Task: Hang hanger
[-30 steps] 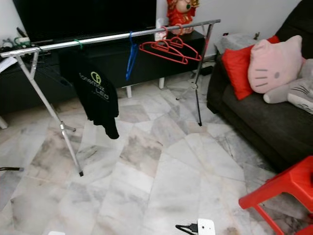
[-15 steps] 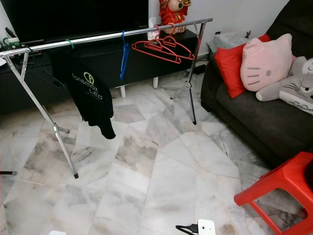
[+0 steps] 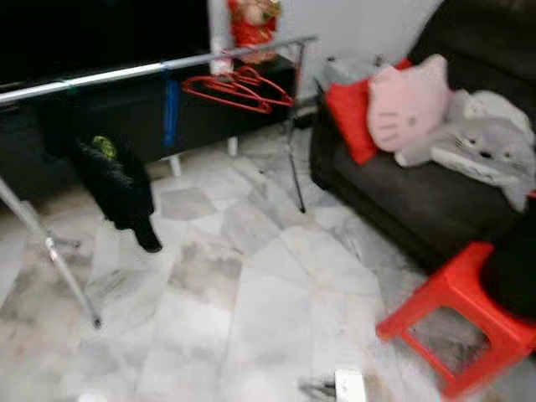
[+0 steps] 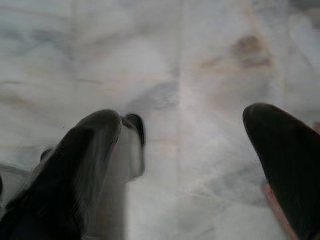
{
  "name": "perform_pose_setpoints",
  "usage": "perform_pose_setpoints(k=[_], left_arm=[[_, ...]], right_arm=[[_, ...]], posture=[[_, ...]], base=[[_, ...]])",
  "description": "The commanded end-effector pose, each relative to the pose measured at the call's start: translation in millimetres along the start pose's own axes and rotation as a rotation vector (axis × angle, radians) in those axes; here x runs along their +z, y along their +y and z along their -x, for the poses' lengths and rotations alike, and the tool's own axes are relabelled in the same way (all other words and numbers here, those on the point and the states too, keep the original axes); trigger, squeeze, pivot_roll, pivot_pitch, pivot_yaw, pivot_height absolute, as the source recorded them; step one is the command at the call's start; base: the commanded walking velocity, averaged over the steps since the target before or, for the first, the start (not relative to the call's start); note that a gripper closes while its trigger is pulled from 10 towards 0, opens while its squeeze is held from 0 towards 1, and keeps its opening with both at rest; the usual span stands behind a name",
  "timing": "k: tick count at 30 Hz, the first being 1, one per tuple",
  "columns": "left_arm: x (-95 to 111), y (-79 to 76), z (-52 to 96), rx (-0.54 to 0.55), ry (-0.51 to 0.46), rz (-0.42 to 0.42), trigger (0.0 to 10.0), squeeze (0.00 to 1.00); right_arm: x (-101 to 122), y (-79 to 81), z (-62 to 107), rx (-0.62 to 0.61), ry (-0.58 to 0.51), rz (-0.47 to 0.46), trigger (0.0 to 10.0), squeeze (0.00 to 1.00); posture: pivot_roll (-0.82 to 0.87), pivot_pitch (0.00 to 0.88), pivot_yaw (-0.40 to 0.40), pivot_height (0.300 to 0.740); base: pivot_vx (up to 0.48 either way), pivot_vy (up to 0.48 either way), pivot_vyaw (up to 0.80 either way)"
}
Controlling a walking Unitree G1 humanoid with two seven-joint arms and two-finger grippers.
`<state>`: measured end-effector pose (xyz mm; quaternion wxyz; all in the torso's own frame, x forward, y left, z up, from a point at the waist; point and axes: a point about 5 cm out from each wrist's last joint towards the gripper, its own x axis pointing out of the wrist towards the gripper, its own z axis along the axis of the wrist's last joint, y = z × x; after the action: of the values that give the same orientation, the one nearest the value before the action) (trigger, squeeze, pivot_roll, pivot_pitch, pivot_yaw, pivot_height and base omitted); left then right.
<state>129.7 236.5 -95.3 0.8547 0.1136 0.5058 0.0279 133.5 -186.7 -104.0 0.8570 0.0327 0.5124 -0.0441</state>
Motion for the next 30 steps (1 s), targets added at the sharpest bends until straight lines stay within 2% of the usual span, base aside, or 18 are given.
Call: perform_pose_setpoints(k=[1,5,13,15,24,30], left_arm=[[-8.6,4.5,1.9,0.009,0.024,-0.029,10.0,0.0],[-9.9,4.5,2.2,0.02,0.026,0.013,10.0,0.0],[-9.4,4.3,2.2,0.007,0.025,-0.04,10.0,0.0],[-9.4,4.3,2.2,0.009,0.023,-0.036,10.0,0.0],[-10.0,4.7,2.4,0.014,0.021,-0.008,10.0,0.0],[-9.6,5.3,2.3,0.012,0.024,-0.033,10.0,0.0]], right_arm=[[-2.1,4.1,-0.1,0.009,0.008,-0.001,10.0,0.0],[-2.1,4.4,-0.1,0.009,0.007,0.0,10.0,0.0],[-2.1,6.3,-0.2,0.016,0.007,0.011,10.0,0.0],[-2.1,6.5,-0.2,0.017,0.007,0.012,10.0,0.0],[-1.7,7.8,-0.3,0.019,0.003,0.01,10.0,0.0],[-1.3,8.6,-0.4,0.02,0.002,0.009,10.0,0.0]], posture=[[-0.06,0.0,-0.028,0.74],[-0.06,0.0,-0.028,0.74],[-0.06,0.0,-0.027,0.74],[-0.06,0.0,-0.027,0.74],[-0.06,0.0,-0.023,0.74],[-0.06,0.0,-0.023,0.74]], base=[[0.0,-0.48,-0.59],[0.0,-0.135,-0.59],[0.0,-0.044,-0.59],[0.0,-0.354,-0.59],[0.0,0.0,-0.59],[0.0,0.0,-0.59]])
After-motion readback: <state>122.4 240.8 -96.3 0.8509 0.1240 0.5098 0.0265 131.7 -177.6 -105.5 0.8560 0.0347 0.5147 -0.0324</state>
